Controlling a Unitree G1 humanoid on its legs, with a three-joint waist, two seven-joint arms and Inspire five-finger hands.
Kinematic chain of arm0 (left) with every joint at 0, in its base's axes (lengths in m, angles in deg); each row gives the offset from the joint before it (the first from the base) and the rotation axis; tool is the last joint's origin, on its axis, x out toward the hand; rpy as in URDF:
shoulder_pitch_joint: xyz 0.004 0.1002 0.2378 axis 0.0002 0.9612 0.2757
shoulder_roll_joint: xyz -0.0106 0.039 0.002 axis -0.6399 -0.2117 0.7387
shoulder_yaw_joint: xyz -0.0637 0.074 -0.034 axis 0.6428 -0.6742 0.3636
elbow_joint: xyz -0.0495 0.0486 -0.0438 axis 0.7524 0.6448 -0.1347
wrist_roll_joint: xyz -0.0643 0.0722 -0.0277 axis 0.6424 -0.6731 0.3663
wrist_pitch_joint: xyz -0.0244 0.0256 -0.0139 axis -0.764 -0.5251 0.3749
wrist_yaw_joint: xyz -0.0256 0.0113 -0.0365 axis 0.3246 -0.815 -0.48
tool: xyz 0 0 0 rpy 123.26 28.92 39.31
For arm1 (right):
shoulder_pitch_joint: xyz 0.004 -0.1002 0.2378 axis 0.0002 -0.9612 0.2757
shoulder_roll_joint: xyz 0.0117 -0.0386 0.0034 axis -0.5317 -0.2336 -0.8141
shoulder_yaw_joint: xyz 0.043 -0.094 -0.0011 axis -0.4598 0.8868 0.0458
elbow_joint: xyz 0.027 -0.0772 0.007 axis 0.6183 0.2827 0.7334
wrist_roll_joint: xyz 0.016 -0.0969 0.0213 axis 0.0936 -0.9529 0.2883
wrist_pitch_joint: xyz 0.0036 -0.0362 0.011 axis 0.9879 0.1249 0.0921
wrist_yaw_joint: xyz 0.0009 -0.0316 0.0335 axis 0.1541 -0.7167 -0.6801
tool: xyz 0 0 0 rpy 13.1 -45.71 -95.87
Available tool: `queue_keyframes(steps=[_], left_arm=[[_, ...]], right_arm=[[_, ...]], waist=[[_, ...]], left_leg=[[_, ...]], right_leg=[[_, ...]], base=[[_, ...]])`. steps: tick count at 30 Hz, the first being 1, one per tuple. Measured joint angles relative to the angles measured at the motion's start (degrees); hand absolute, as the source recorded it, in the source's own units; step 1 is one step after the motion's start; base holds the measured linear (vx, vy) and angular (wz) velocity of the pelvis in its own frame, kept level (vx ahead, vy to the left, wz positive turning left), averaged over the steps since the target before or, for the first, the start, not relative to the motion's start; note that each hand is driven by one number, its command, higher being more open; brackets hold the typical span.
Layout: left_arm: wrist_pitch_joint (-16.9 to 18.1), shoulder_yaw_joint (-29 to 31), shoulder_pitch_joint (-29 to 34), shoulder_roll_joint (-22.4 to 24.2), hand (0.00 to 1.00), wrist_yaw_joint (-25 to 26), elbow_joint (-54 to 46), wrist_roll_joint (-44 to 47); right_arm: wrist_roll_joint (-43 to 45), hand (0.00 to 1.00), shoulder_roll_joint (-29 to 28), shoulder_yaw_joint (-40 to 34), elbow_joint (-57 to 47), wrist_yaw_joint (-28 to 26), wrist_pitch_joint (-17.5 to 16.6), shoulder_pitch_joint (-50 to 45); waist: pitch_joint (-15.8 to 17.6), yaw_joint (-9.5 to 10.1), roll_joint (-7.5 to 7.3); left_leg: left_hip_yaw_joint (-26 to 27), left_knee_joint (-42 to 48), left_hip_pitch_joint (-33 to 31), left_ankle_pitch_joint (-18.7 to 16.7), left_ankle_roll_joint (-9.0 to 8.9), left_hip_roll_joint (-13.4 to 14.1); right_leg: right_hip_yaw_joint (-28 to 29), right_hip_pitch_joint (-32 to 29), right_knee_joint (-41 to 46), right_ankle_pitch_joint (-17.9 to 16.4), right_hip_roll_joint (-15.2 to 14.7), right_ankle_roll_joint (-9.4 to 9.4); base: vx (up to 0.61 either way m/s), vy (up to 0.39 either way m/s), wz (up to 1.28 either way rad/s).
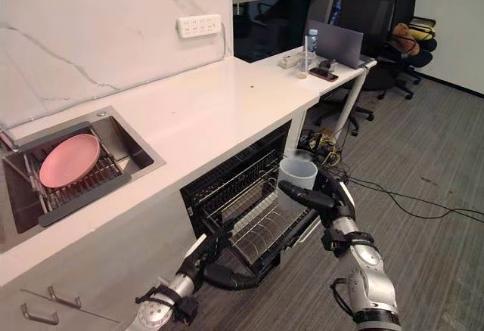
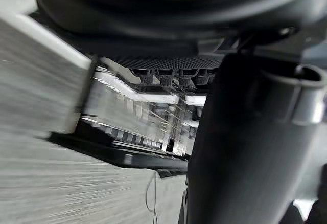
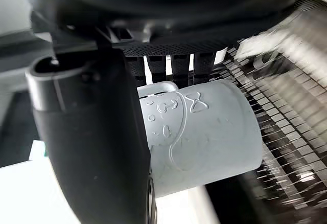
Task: Walk over to the sink, pick up the cup, carry it to the dishwasher, place the cup inside the dishwasher, then close the dishwasher door
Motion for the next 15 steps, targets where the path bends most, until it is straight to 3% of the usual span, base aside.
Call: queue_keyframes(steps=[6,10,12,15], left_arm=[[-0.4,2.8,3.5,-0.8,1.00,-1.2,3.1,1.1],[-0.6,4.2,4.8,-1.4,1.00,-1.2,6.7,0.7],[-0.6,5.0,4.8,-1.6,1.00,-0.9,8.0,-0.1],[0.1,5.8,2.3,-2.6,1.00,0.2,10.5,-0.2]], right_arm=[[-4.6,0.00,3.5,4.2,14.1,0.0,1.1,8.2],[-6.2,0.00,7.7,9.0,28.6,-0.1,1.7,18.9],[-6.2,0.00,9.5,10.1,33.5,-0.2,1.7,23.8],[-6.2,0.00,14.0,10.3,39.4,-1.6,2.0,32.7]], waist=[[2.8,1.57,1.32],[6.5,3.40,2.56],[8.4,4.78,2.90],[13.0,7.44,3.36]], left_leg=[[-3.5,-0.3,-0.6,1.5,0.08,-0.6],[-6.9,-0.3,-3.5,3.2,-0.11,-0.8],[-7.6,-0.3,-5.3,4.0,-0.18,-0.8],[-9.0,0.0,-8.5,5.8,1.09,-0.8]], right_leg=[[-3.6,0.8,0.3,0.0,-0.5,0.10],[-7.0,-0.3,0.0,-0.1,-0.5,0.39],[-7.7,-1.7,-0.2,0.5,-0.4,0.02],[-9.0,-3.7,-0.5,2.4,0.0,-0.77]], base=[[-0.10,0.011,0.35],[-0.09,0.033,0.42],[-0.05,0.042,0.28],[0.01,0.034,0.20]])
